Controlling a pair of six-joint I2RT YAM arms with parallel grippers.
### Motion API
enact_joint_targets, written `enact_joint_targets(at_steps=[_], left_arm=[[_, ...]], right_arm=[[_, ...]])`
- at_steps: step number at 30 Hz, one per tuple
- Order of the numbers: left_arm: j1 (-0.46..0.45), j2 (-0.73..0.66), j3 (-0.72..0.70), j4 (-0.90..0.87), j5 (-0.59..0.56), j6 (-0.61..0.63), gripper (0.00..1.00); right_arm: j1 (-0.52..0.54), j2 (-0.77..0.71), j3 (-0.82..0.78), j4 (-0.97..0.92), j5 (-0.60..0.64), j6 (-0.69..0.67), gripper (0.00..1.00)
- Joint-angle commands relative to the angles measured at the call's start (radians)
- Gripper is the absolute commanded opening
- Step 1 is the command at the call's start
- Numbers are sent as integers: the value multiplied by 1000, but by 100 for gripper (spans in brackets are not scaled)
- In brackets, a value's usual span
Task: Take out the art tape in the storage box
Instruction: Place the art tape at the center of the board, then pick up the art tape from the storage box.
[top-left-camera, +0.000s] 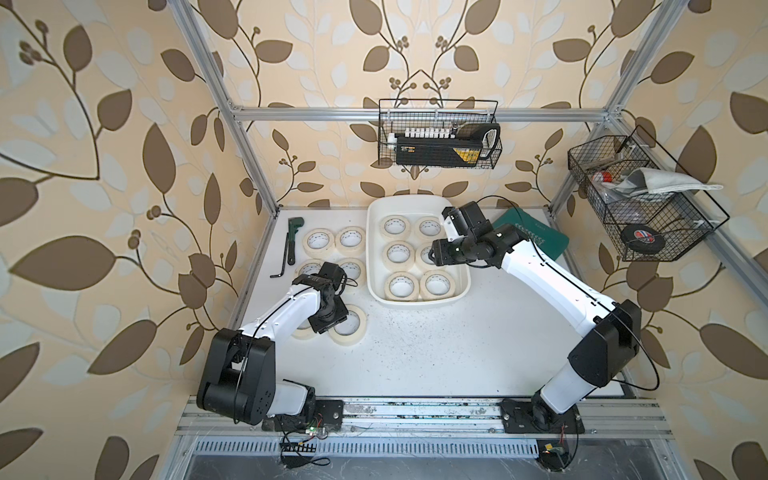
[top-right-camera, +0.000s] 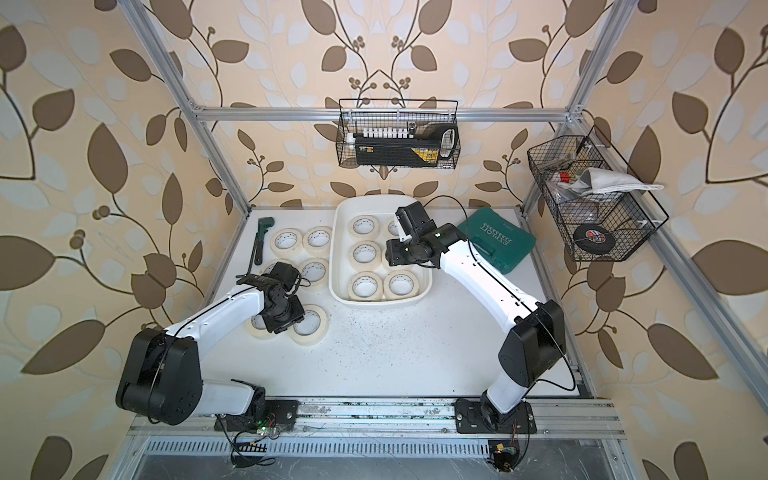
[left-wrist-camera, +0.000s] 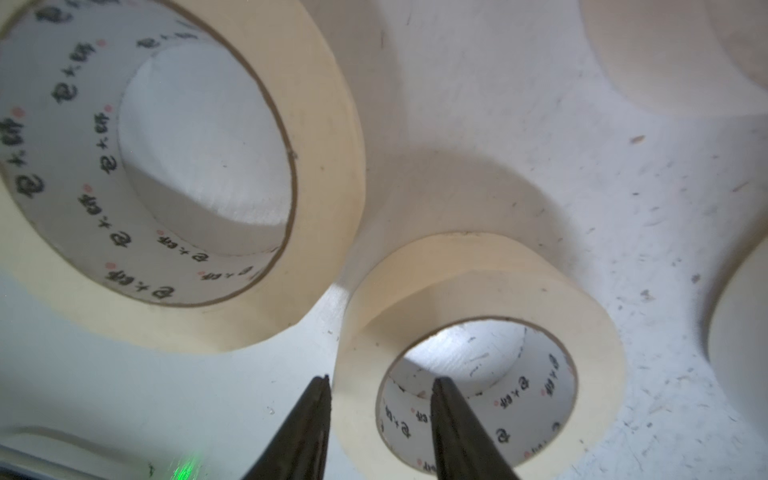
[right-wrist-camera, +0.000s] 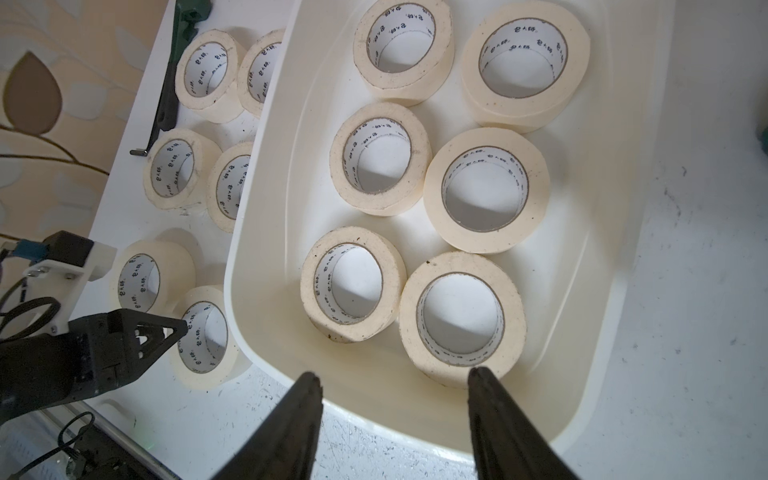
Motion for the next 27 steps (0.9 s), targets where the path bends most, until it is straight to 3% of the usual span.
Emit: enact_joint_targets(at_steps=[1, 8, 13, 22, 27], left_arm=[[7, -61, 67, -73, -17, 51, 50], [8, -106, 177, -155, 2, 130, 84], [8, -144, 248, -202, -24, 166, 97], [8, -214, 286, -181, 37, 217, 99], [8, -201, 302, -194, 56, 240, 99]], right_arm=[[-3, 24, 27, -11, -15, 10, 58], [-2, 51, 39, -5, -9, 5, 58], [-4, 108, 73, -8, 0, 0, 58], [-6, 286, 230, -66, 91, -47, 58], [-44, 448, 414, -184, 136, -108, 58]])
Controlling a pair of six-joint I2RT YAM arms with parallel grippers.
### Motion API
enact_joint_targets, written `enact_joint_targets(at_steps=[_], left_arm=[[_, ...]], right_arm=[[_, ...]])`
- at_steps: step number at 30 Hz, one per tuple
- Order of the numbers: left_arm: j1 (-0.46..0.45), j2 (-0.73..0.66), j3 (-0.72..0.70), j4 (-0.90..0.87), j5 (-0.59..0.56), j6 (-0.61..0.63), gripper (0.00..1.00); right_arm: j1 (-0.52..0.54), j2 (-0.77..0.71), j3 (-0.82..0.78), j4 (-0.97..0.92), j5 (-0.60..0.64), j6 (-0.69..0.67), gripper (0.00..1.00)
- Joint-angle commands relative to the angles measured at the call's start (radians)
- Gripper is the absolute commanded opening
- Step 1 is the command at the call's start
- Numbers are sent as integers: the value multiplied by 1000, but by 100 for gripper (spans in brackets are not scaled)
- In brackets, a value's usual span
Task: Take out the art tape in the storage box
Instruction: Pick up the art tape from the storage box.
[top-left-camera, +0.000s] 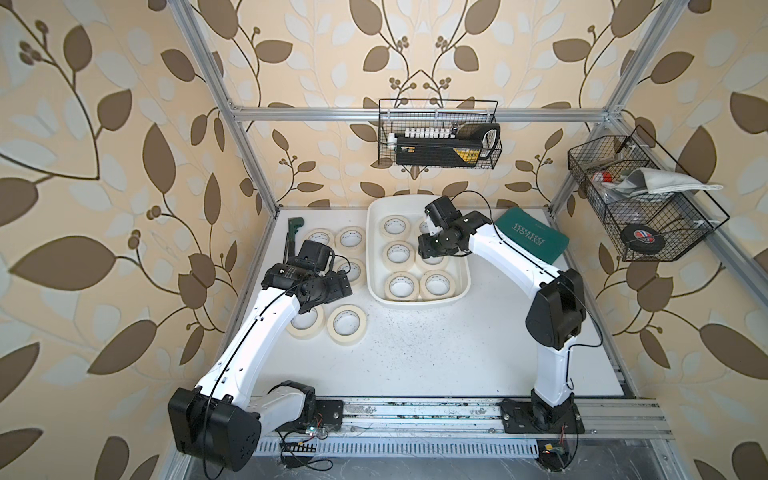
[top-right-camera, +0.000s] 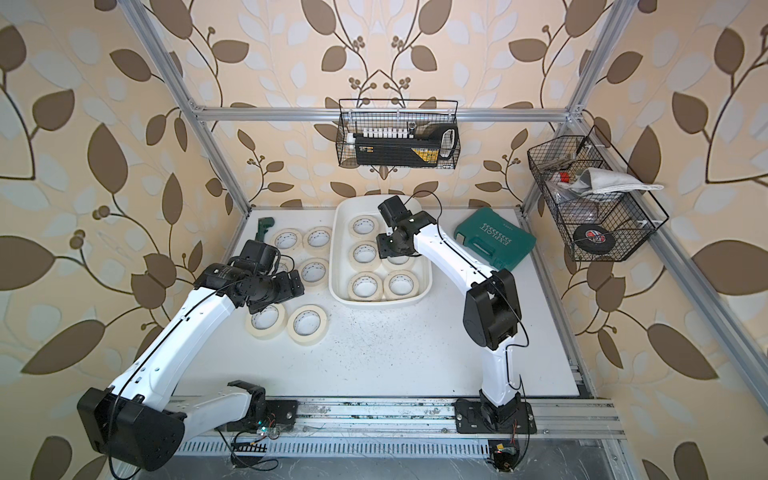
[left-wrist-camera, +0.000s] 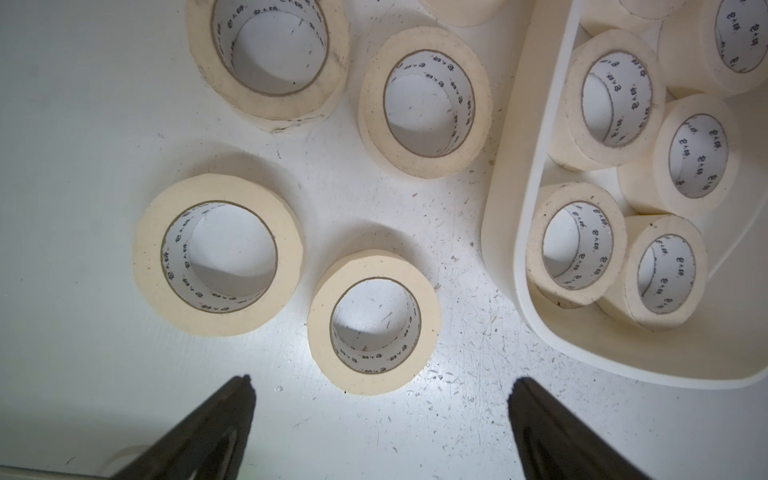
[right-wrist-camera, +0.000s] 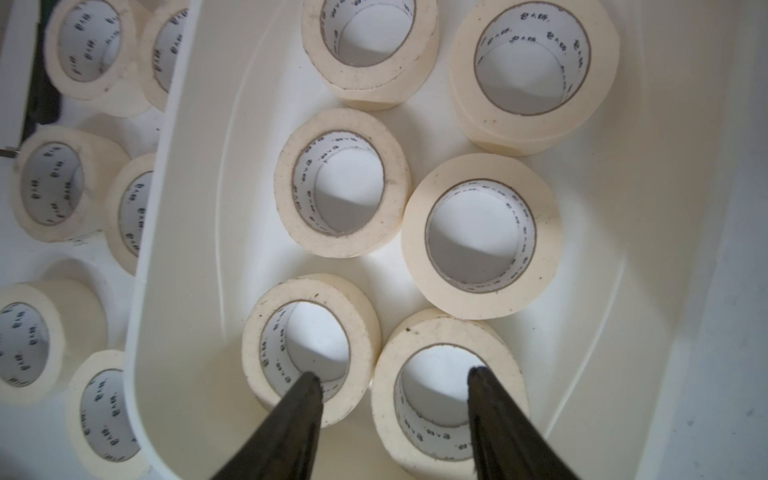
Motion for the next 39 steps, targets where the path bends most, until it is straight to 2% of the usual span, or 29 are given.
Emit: enact_joint_targets(at_steps=[1, 6, 14, 30, 39], left_arm=[[8, -2, 39, -27, 32, 43, 99], [8, -1, 28, -12, 58, 58, 99], [8, 19, 19, 10, 77, 77, 99], [8, 60, 22, 23, 94, 82, 99], [8, 79, 26, 29, 108, 81, 99]], right_arm=[[-32, 100, 117, -113, 58, -68, 57], [-63, 205, 232, -160, 61, -132, 58], [-86, 276, 280, -156, 83, -200, 58], [-118, 400, 346, -117, 96, -236, 58], [-123, 461, 393, -116, 166, -244, 57]])
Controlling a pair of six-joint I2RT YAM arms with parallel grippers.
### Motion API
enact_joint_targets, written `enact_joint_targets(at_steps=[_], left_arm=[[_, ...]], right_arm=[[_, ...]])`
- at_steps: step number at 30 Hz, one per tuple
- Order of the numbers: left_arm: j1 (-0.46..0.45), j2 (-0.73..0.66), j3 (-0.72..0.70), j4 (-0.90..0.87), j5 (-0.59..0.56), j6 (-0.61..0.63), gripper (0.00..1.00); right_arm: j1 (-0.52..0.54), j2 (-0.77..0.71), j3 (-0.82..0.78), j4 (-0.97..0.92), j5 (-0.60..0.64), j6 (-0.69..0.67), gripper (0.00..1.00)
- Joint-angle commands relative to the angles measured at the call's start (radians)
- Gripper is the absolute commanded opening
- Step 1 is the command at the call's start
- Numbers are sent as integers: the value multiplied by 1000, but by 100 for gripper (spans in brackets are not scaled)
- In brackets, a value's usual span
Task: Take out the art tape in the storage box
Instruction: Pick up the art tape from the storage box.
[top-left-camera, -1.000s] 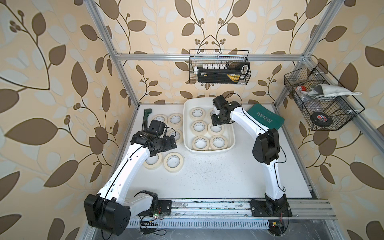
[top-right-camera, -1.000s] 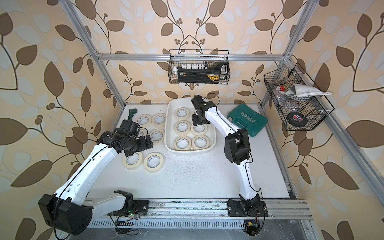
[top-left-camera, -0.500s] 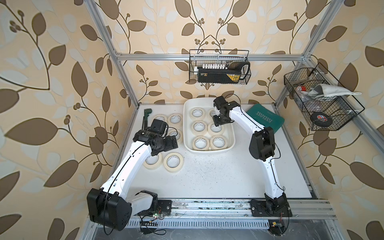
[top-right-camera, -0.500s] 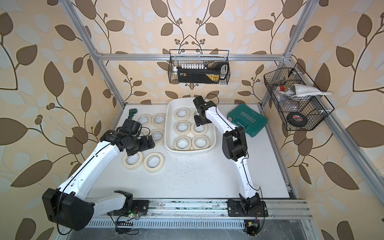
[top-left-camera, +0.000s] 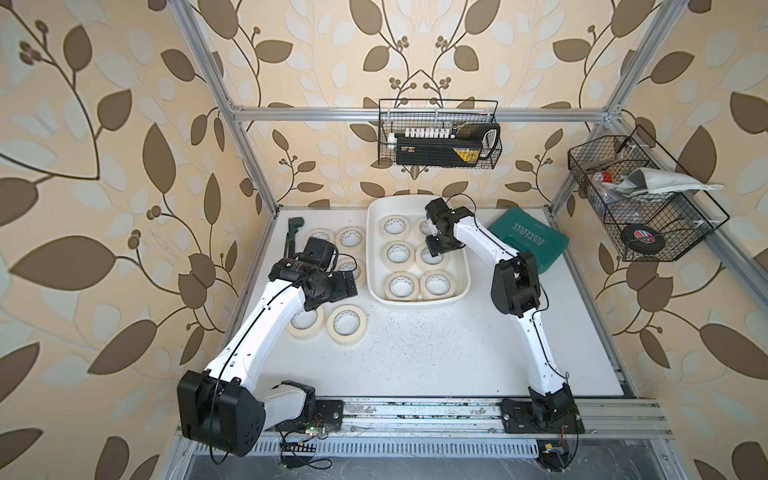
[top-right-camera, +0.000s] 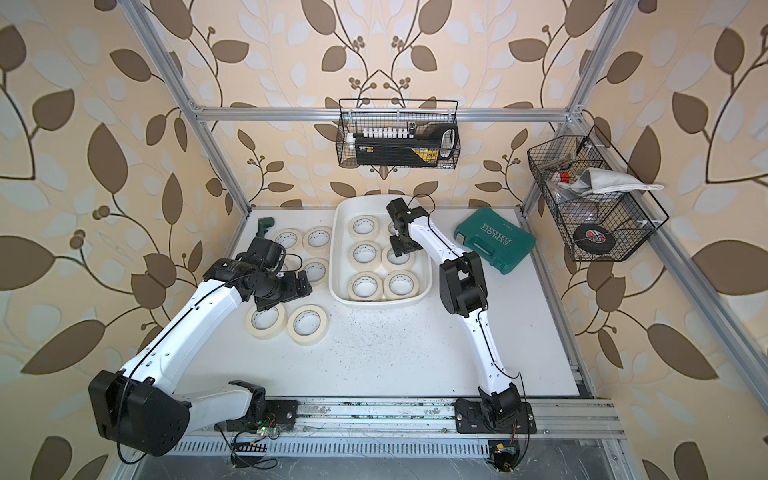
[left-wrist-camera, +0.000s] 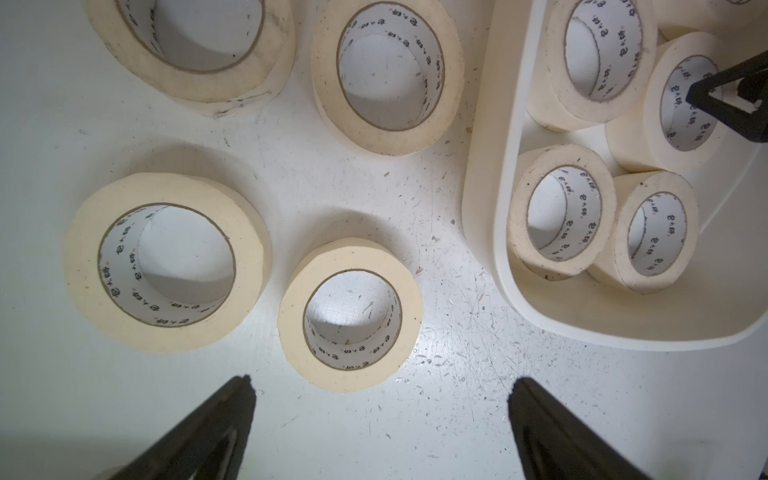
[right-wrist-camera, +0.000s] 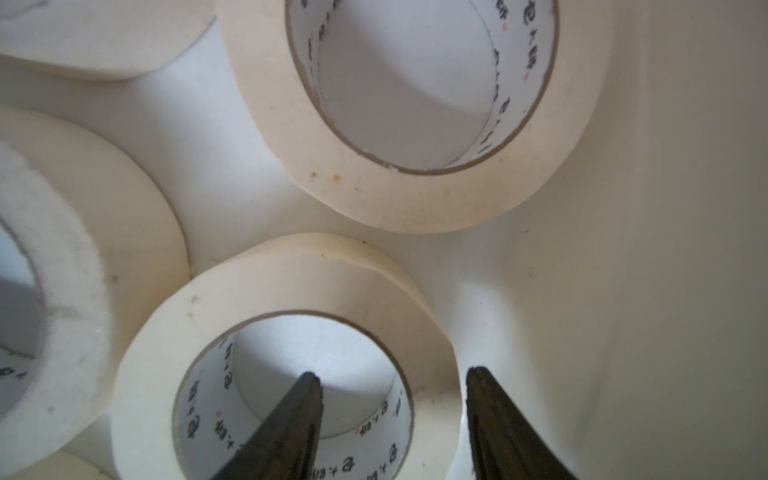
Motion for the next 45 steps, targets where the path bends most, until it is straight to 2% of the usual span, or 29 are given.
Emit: enact_joint_targets(at_steps=[1, 11, 17, 19, 22, 26, 34, 45], left_arm=[[8, 9, 21, 9, 21, 18, 99], [8, 25, 23, 13, 27, 10, 99], [8, 28, 25, 13, 34, 8, 99], [8, 27, 23, 13, 38, 7, 99], [8, 22, 21, 17, 44, 8, 99], [6, 5, 18, 39, 72, 5, 99], [2, 1, 41, 55, 89, 5, 99], [-37, 18, 121, 65, 85, 9, 98]], right_arm=[[-3, 35, 35, 6, 45, -10, 57], [-5, 59, 37, 34, 6, -8, 55], [-5, 59, 39, 38, -2, -8, 39], [-5, 54, 36, 40, 9, -7, 30], [-4, 41, 28, 41, 13, -7, 22], [-5, 1, -10, 52, 22, -14, 6], [-4, -144, -89, 55, 59, -10, 0], [5, -415, -257, 89, 74, 30, 0]])
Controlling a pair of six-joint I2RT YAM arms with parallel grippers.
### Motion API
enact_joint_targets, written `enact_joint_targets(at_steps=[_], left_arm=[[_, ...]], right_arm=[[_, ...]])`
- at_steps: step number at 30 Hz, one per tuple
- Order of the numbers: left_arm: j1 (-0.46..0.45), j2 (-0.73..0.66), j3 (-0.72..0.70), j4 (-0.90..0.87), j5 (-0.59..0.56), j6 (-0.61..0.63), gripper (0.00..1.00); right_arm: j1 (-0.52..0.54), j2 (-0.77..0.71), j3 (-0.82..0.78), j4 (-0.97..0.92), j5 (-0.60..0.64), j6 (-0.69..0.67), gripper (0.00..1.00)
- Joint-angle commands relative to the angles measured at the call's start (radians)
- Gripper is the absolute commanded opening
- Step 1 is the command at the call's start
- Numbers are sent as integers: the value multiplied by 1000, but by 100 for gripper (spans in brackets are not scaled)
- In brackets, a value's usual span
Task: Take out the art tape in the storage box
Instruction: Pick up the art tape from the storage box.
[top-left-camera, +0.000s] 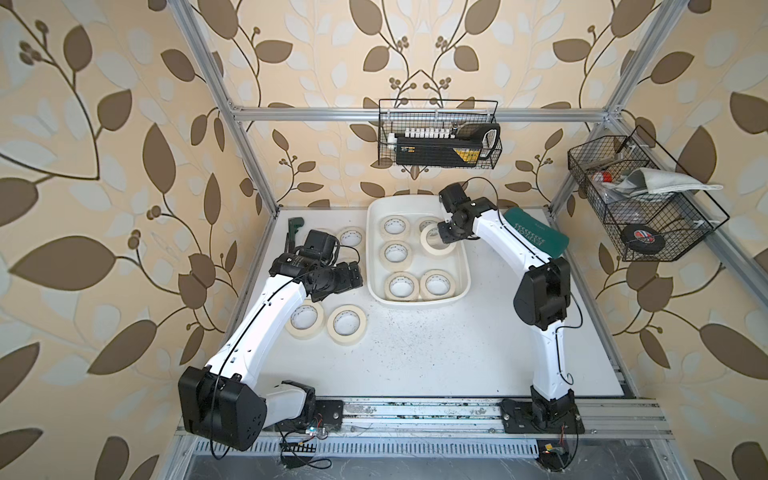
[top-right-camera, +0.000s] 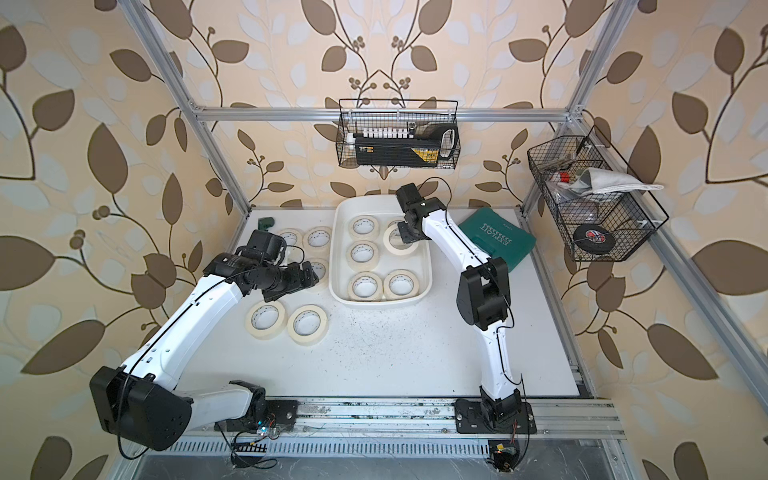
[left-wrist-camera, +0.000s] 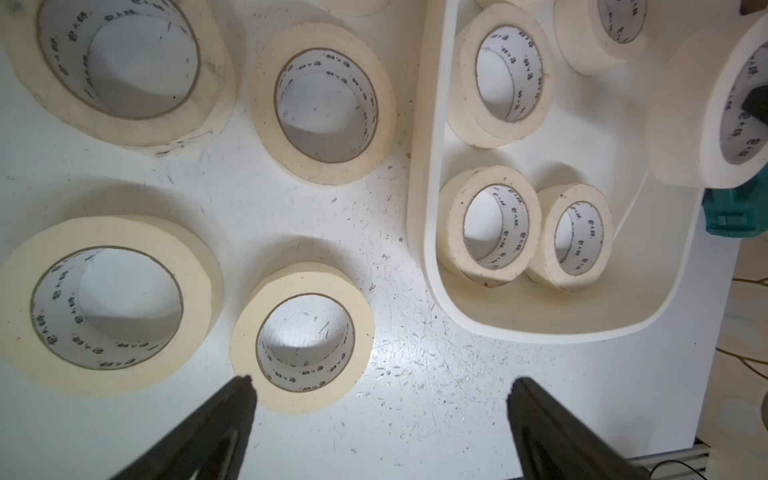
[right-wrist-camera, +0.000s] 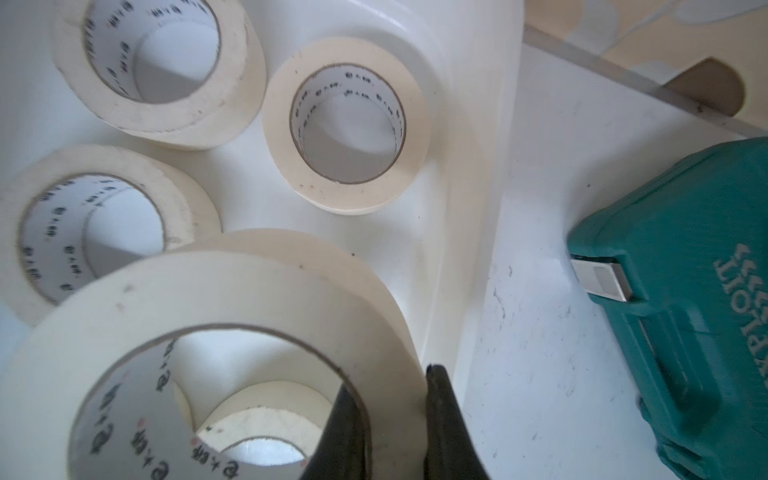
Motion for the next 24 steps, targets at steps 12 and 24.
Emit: enact_joint_targets(at_steps=[12, 24], left_arm=[[-198, 132, 248, -19, -84, 16, 98], [-299, 322, 357, 57, -51, -43, 97]], right_arm=[[101, -235, -238, 44, 23, 86, 0], [186, -276, -300, 25, -20, 169, 0]])
